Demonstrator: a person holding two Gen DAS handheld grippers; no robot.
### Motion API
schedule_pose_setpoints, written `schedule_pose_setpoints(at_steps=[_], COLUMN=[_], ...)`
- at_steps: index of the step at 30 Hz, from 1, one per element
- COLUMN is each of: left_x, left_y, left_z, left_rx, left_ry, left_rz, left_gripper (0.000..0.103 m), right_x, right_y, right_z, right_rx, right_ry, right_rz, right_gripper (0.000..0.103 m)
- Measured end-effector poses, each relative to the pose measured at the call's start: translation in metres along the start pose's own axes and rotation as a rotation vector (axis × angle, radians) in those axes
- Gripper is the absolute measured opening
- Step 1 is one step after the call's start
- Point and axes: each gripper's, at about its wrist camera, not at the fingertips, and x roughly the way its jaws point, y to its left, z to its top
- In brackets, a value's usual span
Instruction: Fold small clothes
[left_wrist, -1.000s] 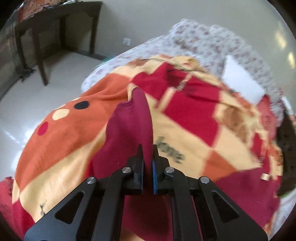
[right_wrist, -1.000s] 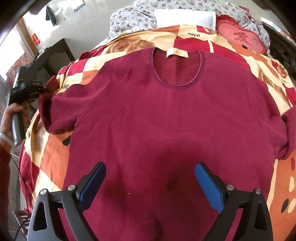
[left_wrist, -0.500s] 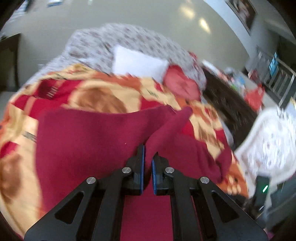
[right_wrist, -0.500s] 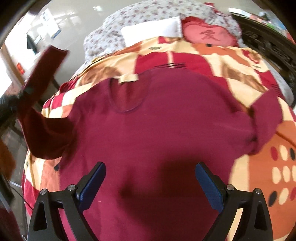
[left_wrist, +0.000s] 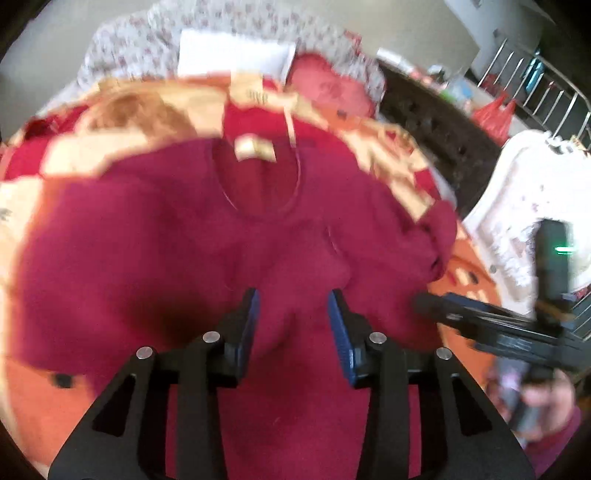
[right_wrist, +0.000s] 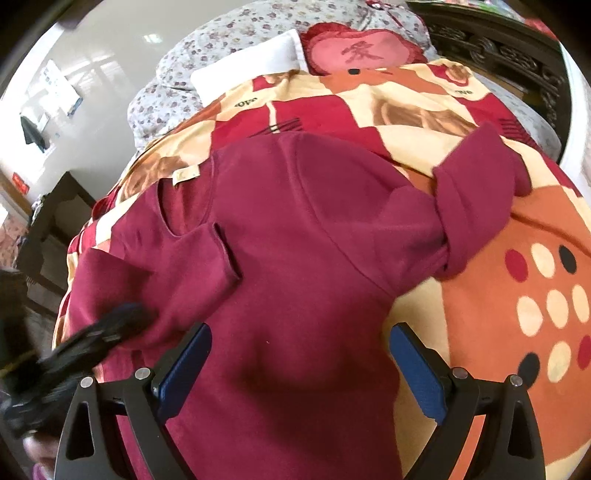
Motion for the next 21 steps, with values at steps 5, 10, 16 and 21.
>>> schedule_pose_setpoints(at_steps=[5,10,16,21], left_x=[-0.061,-0.073,-0.07,-0.066], left_y=[0.031,0.091,0.123,0.122], left_z=[-0.005,-0.021,-0.043,-0.043], left_rx=[0.051,-0.069,-0.19,-0.188], left_ry=[-0.146,-0.119,-0.089,-0.092], left_rz=[0.228,0.362,0.389,0.383], left_gripper=[0.054,0.054,0.054,0.054], right_x=[0.017,0.048,0.09,0.042], right_y=[0.026,0.067,0.086,0.075], right_z=[0.012,0.036,0.041,0.052], right_rx=[-0.084,-0.257,-0.349,-0.328], right_ry=[-0.022,-0.085,-0.015,-0.119], right_rz=[0.038,-0.003,-0.02,0.038], right_gripper=[0.096,0.096,0.024,0.004])
